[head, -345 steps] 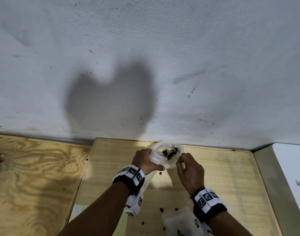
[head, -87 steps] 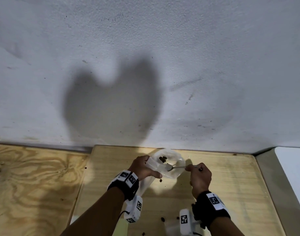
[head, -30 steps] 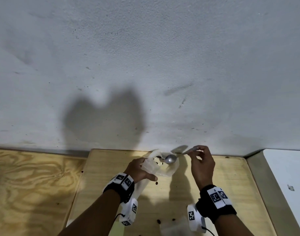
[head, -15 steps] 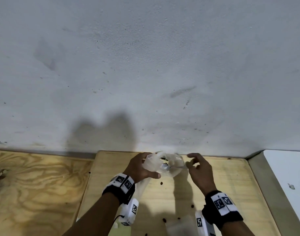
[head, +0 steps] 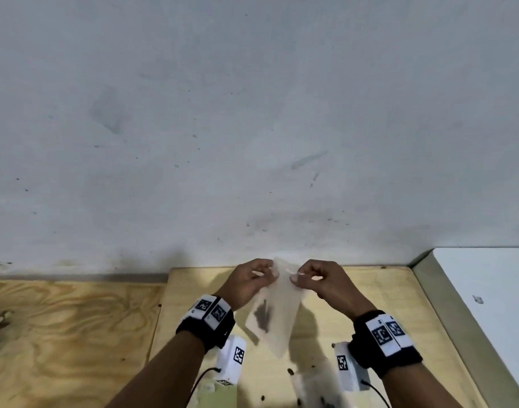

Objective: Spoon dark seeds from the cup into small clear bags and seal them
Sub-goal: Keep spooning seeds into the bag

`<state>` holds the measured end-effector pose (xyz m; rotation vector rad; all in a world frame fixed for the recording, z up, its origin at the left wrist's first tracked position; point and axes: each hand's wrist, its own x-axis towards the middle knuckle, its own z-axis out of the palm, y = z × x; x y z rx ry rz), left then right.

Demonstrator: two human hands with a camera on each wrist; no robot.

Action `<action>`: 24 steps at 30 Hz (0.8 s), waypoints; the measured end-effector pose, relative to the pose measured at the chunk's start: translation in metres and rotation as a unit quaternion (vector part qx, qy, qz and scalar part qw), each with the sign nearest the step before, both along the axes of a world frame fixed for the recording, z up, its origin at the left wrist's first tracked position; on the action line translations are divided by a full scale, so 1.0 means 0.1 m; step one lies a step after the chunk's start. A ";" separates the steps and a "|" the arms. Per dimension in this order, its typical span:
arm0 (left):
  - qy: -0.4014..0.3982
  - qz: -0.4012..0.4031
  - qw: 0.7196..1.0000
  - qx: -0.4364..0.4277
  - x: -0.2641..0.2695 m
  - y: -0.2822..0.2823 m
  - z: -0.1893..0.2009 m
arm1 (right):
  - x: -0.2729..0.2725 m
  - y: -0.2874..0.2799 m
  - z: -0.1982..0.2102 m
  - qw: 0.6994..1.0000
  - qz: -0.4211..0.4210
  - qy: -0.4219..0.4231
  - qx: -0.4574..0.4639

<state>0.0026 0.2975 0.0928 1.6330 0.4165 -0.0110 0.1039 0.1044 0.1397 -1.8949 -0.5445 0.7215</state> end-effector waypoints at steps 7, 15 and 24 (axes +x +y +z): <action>-0.006 0.019 0.999 -0.040 -0.08 -0.06 0.14 | -0.13 -0.04 -0.16 0.987 -0.138 -0.053 0.061; -0.040 0.038 0.998 -0.026 -0.16 -0.28 0.19 | -0.38 -0.15 -0.13 0.977 -0.174 0.108 0.065; -0.063 0.114 0.990 -0.047 -0.29 -0.76 0.24 | -0.46 -0.48 0.05 0.981 -0.149 0.106 0.066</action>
